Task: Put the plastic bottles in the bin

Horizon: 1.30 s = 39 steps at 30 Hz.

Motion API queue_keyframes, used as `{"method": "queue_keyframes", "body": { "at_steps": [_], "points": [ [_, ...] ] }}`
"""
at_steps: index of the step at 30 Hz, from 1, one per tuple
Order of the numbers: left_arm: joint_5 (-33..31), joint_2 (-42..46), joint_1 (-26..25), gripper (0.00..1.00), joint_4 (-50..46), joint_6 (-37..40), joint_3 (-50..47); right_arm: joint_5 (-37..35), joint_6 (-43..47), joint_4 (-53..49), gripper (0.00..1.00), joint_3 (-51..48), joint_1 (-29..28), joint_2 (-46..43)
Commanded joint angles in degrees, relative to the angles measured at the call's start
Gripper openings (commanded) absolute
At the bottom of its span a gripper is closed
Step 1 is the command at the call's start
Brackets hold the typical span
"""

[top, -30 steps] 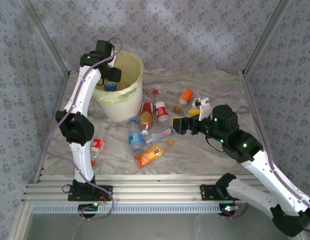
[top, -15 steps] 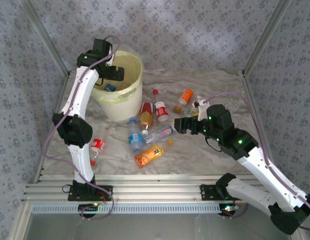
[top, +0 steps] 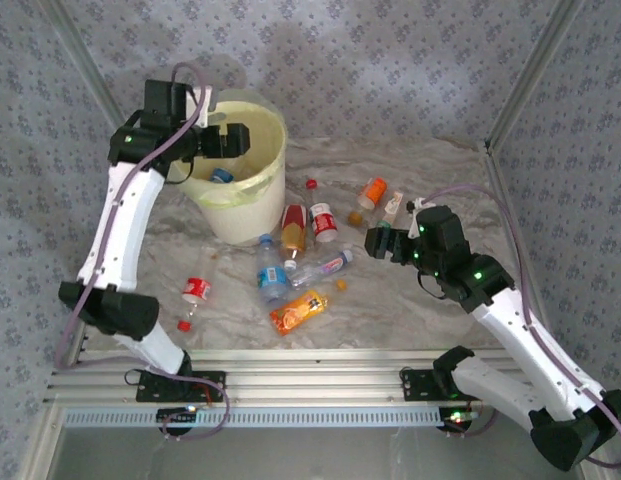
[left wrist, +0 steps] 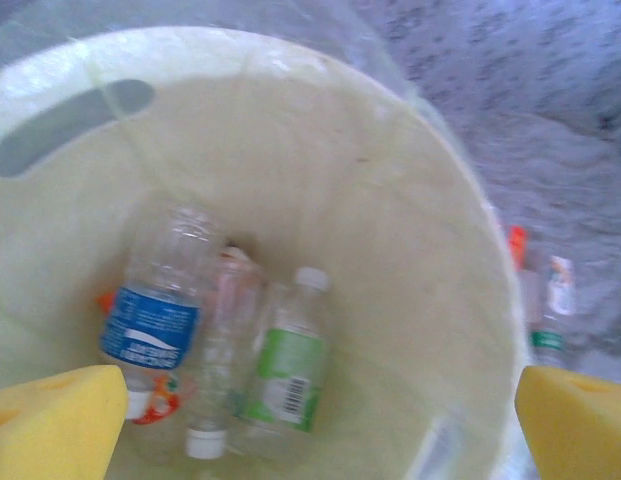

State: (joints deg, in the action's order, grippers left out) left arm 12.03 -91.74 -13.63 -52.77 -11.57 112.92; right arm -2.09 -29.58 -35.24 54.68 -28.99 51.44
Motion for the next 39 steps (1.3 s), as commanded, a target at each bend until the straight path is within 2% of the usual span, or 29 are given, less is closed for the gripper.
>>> {"method": "queue_keyframes", "body": {
  "at_steps": [1,4,6,9,13,15,18,23,27,34,39],
  "points": [
    [9.27,6.23,-0.73,1.0,8.22,-4.87,-7.01,-3.96,-3.34,-0.29,1.0,-1.78,1.59,-0.1],
    [11.61,10.66,-2.09,1.0,11.78,-7.74,-13.11,-6.97,-7.58,0.09,1.0,-2.09,3.33,0.28],
    [10.34,13.24,-3.85,1.0,12.79,-8.93,-16.41,-8.32,-8.73,0.37,1.0,-2.55,3.66,0.34],
    [12.0,17.72,-6.86,1.0,17.3,-9.19,-22.53,-8.39,-3.93,1.7,1.0,-3.76,4.0,1.39],
    [9.99,21.59,-11.31,1.0,20.47,-9.65,-29.06,-11.06,-0.79,3.57,1.0,-4.16,4.76,4.4],
    [6.85,22.17,-13.37,1.0,19.6,-11.17,-30.58,-12.37,1.91,3.64,1.0,-3.11,4.56,7.42],
    [7.62,21.73,-15.53,0.99,19.67,-13.21,-32.17,-8.9,1.42,2.76,1.0,-1.35,5.96,12.01],
    [7.96,21.24,-21.04,1.0,22.83,-16.07,-35.38,2.95,-2.08,8.49,1.0,-0.87,11.58,19.67],
    [10.55,20.73,-23.29,1.0,25.63,-15.82,-37.8,4.72,-2.73,11.66,0.98,0.65,13.97,26.52],
    [13.98,20.79,-24.85,1.0,34.84,-19.58,-44.52,7.71,-5.59,15.31,0.78,3.3,16.93,34.75],
    [13.9,18.92,-25.16,1.0,36.0,-20.33,-45.17,9.97,-9.0,17.74,0.72,3.95,18.2,38.92]
  ]
}}
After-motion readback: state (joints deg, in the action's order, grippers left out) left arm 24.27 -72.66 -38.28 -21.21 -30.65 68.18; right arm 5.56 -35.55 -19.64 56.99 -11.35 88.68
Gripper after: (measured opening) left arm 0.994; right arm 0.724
